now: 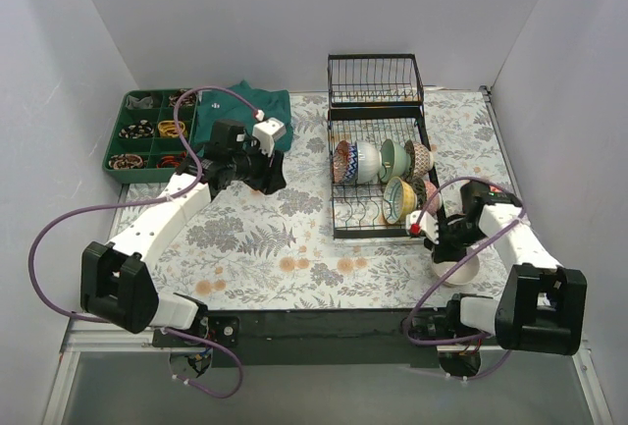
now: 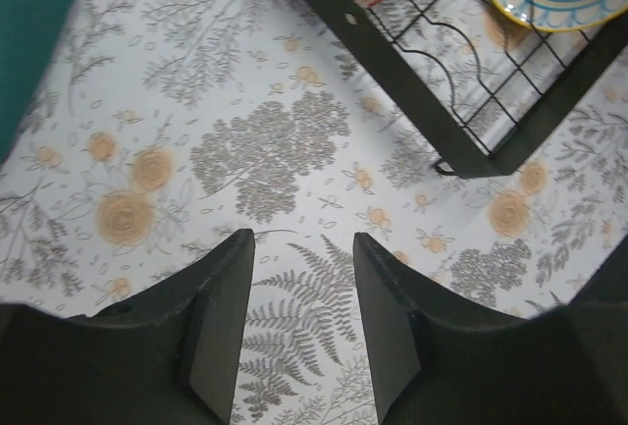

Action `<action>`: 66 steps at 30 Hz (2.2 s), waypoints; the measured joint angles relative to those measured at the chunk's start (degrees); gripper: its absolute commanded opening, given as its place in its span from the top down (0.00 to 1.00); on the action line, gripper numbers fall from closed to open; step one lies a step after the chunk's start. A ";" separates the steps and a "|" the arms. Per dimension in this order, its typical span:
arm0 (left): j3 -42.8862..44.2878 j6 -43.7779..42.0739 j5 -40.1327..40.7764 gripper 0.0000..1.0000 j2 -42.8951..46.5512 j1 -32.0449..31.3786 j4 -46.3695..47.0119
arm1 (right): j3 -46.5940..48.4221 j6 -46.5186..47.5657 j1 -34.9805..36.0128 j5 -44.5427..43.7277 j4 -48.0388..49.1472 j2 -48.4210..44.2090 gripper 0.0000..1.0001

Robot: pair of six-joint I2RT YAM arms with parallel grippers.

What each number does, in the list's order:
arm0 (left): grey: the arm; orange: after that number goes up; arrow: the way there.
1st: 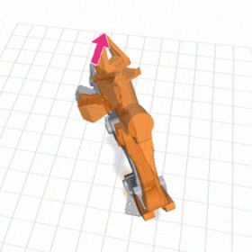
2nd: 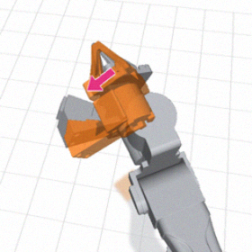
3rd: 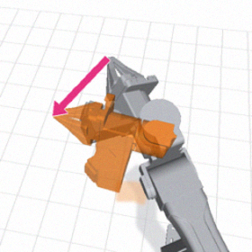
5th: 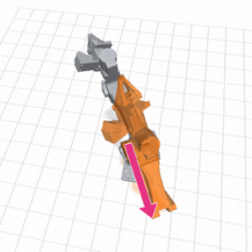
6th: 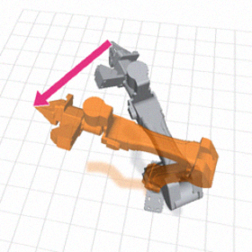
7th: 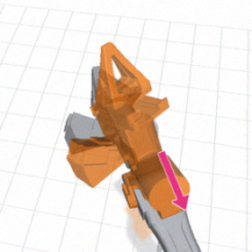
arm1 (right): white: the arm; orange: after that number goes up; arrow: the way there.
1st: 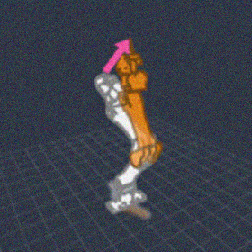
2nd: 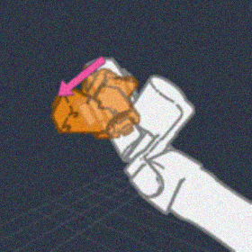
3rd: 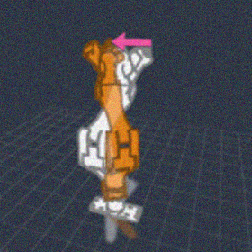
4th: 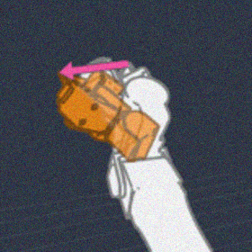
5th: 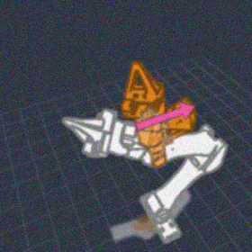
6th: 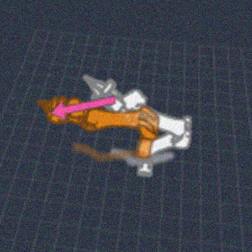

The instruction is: Load the bowls into the dish rack

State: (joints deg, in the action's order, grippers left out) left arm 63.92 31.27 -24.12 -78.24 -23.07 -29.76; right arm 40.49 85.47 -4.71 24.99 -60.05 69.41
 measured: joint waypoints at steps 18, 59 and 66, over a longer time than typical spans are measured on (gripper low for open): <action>-2.23 -2.99 2.51 0.55 1.77 6.25 -0.24 | 11.72 -12.68 37.79 6.27 7.74 13.22 0.99; 3.19 -19.69 -11.06 0.38 -9.25 -37.75 -8.92 | 27.63 -60.37 16.55 -22.16 6.16 -18.58 0.02; 3.50 -16.92 3.26 0.39 -16.20 -48.94 -3.78 | 25.59 -67.30 10.34 -27.67 6.64 -23.82 0.02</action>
State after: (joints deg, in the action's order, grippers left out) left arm 67.42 14.35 -20.86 -94.43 -72.01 -33.54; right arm 66.08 18.17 5.63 -2.68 -53.41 45.58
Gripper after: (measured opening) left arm 0.618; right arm 0.983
